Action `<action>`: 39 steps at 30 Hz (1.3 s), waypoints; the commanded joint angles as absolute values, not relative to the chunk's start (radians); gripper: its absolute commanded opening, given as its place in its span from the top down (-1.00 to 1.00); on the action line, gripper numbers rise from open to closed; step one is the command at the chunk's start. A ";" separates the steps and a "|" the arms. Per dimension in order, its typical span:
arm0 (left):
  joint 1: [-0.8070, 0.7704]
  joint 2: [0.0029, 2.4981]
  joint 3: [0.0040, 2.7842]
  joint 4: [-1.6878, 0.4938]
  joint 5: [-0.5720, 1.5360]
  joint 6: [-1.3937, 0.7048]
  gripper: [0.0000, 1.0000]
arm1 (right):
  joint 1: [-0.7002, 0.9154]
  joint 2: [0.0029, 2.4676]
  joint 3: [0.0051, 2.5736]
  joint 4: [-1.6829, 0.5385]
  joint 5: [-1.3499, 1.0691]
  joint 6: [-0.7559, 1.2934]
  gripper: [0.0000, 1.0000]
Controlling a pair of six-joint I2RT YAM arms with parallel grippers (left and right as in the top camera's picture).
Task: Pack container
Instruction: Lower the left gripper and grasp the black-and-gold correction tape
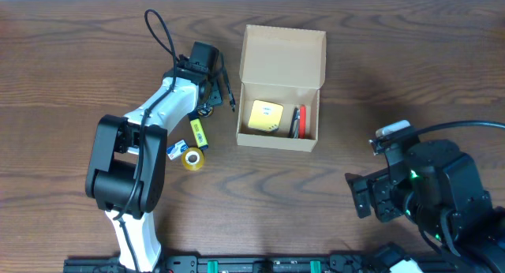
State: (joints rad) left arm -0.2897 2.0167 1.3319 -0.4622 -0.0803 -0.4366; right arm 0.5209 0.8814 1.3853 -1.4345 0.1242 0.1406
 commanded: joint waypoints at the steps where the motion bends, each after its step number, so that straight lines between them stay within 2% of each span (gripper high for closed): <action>1: -0.286 2.043 1.328 -0.453 -0.115 -0.415 -0.32 | 0.516 0.882 1.386 -1.435 0.131 0.137 -0.99; 13: -0.287 2.073 1.328 -0.421 -0.092 -0.426 -0.29 | 0.516 0.882 1.386 -1.435 0.130 0.137 -0.99; 20: -0.287 2.073 1.328 -0.421 -0.076 -0.427 0.06 | 0.516 0.882 1.386 -1.435 0.130 0.137 -0.98; 31: -0.285 2.073 1.343 -0.410 -0.059 -0.446 0.23 | 0.516 0.882 1.386 -1.435 0.131 0.137 -0.99; 37: -0.274 2.073 1.382 -0.412 -0.059 -0.453 0.45 | 0.516 0.882 1.386 -1.436 0.130 0.137 -0.98; 39: -0.269 2.073 1.403 -0.417 -0.059 -0.453 0.47 | 0.516 0.882 1.386 -1.436 0.131 0.137 -0.98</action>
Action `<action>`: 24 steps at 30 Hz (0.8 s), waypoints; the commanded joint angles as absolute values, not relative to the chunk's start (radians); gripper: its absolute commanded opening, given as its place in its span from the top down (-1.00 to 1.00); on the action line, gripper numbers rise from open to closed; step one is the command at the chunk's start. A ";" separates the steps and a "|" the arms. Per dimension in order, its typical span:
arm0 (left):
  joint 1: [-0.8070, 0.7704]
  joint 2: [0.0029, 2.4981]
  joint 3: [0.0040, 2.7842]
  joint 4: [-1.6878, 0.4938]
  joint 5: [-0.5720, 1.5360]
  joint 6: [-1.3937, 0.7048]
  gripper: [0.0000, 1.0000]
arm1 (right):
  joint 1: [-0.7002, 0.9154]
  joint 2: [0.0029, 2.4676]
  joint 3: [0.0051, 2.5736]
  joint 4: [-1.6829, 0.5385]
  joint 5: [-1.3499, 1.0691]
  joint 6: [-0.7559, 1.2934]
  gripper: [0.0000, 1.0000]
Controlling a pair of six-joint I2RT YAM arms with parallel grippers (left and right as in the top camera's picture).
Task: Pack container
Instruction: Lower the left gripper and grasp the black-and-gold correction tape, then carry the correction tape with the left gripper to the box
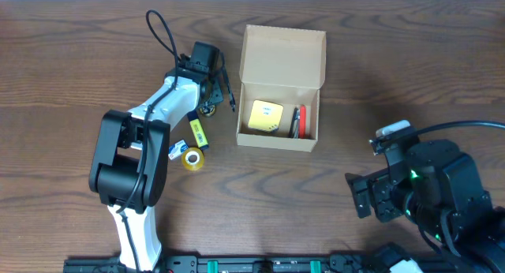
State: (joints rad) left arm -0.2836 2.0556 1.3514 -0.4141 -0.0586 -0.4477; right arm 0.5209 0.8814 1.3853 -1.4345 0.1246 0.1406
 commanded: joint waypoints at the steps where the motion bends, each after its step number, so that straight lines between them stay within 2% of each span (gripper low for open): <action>1: -0.266 2.073 1.414 -0.420 -0.059 -0.453 0.49 | 0.516 0.882 1.386 -1.436 0.131 0.137 -0.99; 8: -0.244 2.072 1.515 -0.495 -0.059 -0.453 0.69 | 0.516 0.882 1.386 -1.435 0.131 0.137 -0.99; 10: -0.240 2.072 1.575 -0.542 -0.060 -0.453 0.89 | 0.516 0.882 1.386 -1.435 0.130 0.137 -0.99; 19: -0.243 2.070 1.882 -0.850 -0.043 -0.447 0.88 | 0.516 0.882 1.386 -1.435 0.131 0.137 -0.98; 24: -0.264 2.065 2.060 -1.016 0.097 -0.377 0.88 | 0.516 0.882 1.386 -1.435 0.131 0.137 -0.99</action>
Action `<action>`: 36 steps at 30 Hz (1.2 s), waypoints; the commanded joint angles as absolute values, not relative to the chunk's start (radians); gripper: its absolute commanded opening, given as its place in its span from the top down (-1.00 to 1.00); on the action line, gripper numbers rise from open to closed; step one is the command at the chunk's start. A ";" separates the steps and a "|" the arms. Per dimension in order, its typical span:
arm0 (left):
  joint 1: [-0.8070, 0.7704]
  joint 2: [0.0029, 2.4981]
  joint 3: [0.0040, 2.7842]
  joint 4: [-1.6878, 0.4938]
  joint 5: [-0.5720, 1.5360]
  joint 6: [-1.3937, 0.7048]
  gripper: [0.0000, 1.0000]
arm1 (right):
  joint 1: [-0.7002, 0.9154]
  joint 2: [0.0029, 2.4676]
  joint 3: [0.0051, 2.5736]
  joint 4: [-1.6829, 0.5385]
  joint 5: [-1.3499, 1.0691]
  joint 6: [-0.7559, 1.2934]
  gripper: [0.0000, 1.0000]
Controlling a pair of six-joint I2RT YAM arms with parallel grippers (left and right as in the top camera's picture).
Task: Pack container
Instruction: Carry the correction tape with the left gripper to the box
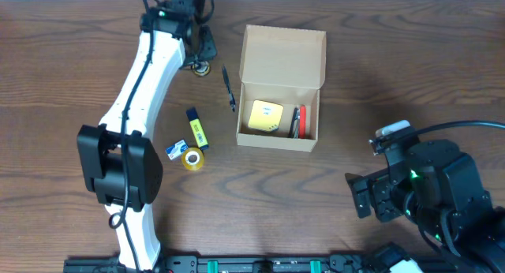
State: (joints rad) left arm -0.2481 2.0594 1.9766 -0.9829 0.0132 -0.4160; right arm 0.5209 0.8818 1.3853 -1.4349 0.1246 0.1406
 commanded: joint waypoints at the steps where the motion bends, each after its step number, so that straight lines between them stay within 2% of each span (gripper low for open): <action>1: -0.270 2.065 2.088 -1.034 0.109 -0.377 0.88 | 0.516 0.882 1.386 -1.435 0.131 0.137 -0.99; 7: -0.342 2.065 2.183 -1.091 0.124 -0.335 0.88 | 0.516 0.882 1.386 -1.436 0.131 0.137 -0.98; 16: -0.479 2.066 2.183 -1.226 0.124 -0.317 0.88 | 0.516 0.882 1.386 -1.435 0.131 0.137 -0.98; 22: -0.532 2.069 2.151 -1.225 0.121 -0.310 0.88 | 0.516 0.882 1.386 -1.436 0.130 0.137 -0.98; 30: -0.591 2.069 2.036 -1.080 0.114 -0.323 0.88 | 0.516 0.882 1.386 -1.435 0.130 0.137 -0.98; 36: -0.620 2.069 1.940 -0.958 0.046 -0.411 0.88 | 0.516 0.882 1.386 -1.436 0.131 0.137 -0.98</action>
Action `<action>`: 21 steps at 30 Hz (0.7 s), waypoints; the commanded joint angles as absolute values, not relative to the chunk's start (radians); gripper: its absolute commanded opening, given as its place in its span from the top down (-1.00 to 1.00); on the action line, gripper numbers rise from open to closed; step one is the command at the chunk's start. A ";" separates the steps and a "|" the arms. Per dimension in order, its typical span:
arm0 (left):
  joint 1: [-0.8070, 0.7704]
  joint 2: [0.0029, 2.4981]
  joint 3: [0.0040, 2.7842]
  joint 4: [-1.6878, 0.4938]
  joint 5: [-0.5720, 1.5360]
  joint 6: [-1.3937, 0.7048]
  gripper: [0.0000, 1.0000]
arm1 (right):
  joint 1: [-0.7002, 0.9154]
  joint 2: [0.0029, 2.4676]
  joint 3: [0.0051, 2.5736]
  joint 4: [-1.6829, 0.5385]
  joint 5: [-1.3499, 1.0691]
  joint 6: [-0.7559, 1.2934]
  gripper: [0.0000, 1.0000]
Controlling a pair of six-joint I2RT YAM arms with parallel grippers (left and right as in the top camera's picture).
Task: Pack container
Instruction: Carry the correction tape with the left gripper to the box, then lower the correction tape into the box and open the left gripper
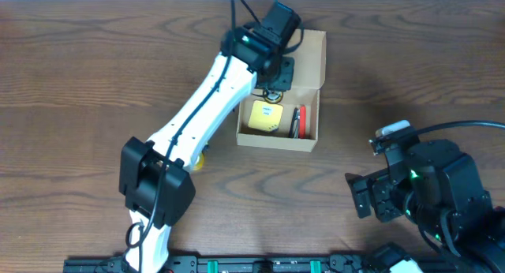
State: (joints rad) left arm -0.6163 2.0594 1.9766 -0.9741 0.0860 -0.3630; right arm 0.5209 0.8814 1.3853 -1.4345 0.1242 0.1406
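Note:
An open cardboard box [276, 143] stands at the table's middle with its lid flap folded back. Inside lie a yellow block [265, 117] and red and black items [300, 121]. My left arm reaches across the table, and my left gripper [274, 82] hangs over the back of the box, shut on a small dark and gold round object [272, 92]. At the lower right, my right gripper [360, 199] rests far from the box; its jaws do not show clearly.
A sliver of a yellow tape roll [197, 158] shows beside the left arm's lower link. The arm hides whatever else lies left of the box. Bare wood lies to the right of and in front of the box.
My left gripper has moved from the table's far edge left of the box to above the box's back, carrying the small round object. The arm now covers the pen and highlighter.
At first my left gripper was low beside the small object left of the box, and it stayed there. Then it was raised near the far edge with the object, leaving the pen, highlighter and tape on the table. Now it holds the object over the box. The right arm never moved.

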 commanded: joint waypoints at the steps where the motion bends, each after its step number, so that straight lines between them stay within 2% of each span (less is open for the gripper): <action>1: -0.623 2.069 1.926 -0.947 0.046 -0.425 0.88 | 0.516 0.882 1.386 -1.435 0.131 0.137 -0.99; 4: -0.632 2.069 1.887 -0.912 0.073 -0.444 0.88 | 0.516 0.882 1.386 -1.435 0.131 0.137 -0.99; 10: -0.642 2.073 1.885 -0.909 0.067 -0.644 0.88 | 0.516 0.882 1.386 -1.435 0.131 0.137 -0.99; 21: -0.662 2.073 1.884 -0.957 -0.040 -1.338 0.88 | 0.516 0.882 1.386 -1.435 0.131 0.137 -0.99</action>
